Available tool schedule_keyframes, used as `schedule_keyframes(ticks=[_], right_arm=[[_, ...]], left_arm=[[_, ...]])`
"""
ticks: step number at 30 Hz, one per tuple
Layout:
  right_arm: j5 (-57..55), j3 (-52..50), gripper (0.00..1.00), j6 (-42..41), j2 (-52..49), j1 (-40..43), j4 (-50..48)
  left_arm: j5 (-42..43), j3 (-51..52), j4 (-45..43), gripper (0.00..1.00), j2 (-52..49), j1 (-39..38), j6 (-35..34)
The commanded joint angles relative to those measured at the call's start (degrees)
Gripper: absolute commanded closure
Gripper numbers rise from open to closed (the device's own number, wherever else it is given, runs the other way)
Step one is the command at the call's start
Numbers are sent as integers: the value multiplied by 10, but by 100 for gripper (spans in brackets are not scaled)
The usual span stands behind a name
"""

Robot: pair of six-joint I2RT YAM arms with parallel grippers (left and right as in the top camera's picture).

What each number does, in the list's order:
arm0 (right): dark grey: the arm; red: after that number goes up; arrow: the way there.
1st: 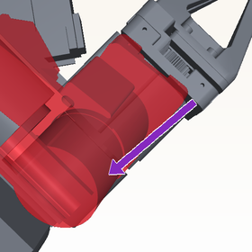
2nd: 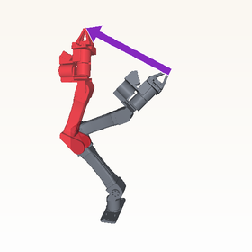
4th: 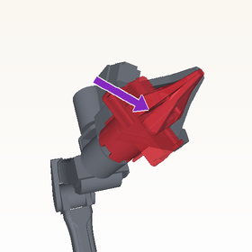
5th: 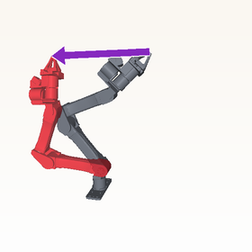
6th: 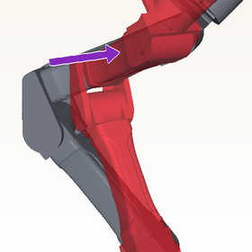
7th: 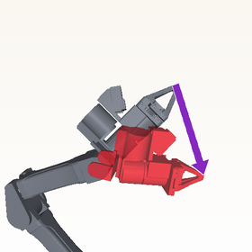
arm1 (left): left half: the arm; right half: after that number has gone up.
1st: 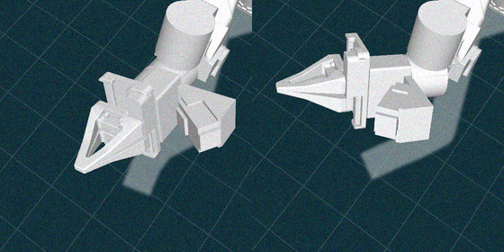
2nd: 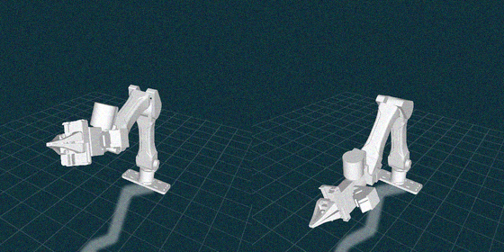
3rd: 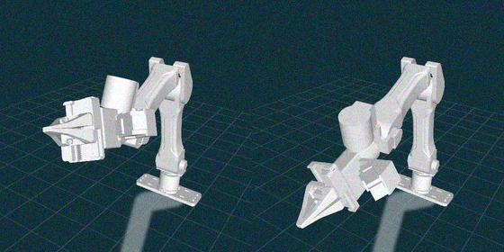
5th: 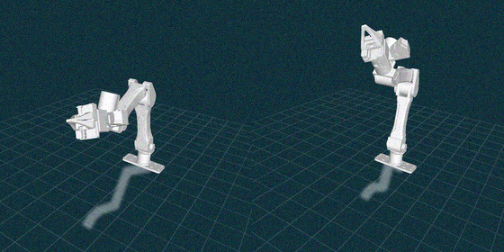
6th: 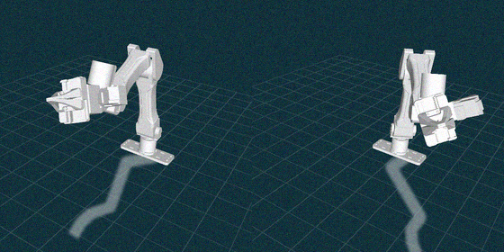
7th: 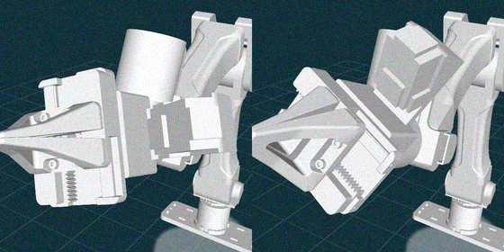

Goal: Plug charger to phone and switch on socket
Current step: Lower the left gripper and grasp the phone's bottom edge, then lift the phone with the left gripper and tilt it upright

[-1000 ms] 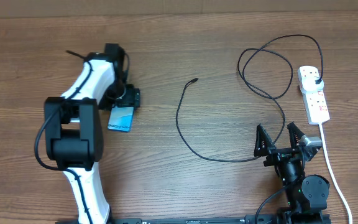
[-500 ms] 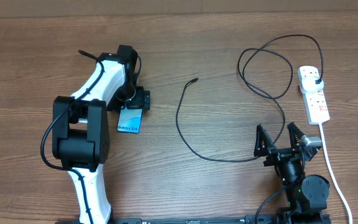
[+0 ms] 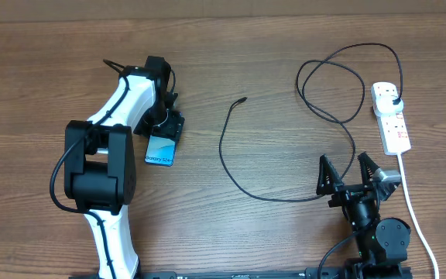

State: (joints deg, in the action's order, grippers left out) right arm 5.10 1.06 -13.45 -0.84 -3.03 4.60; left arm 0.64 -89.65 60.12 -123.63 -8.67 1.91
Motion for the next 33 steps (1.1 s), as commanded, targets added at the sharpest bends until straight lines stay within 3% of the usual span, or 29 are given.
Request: schedule_keyframes(ticks=[1, 6, 14, 24, 33], right_arm=[[-4, -6, 0, -1, 7, -2, -2], [-4, -6, 0, -1, 7, -2, -2], [-4, -6, 0, -1, 7, -2, -2], [-4, -6, 0, -1, 7, -2, -2], [-4, -6, 0, -1, 7, -2, -2]], left_arm=[[35, 14, -11, 31, -16, -4, 1], [37, 14, -13, 27, -16, -4, -92], [37, 14, 2, 28, -16, -4, -315], [33, 16, -19, 15, -16, -4, -322], [34, 63, -77, 11, -16, -4, -343]])
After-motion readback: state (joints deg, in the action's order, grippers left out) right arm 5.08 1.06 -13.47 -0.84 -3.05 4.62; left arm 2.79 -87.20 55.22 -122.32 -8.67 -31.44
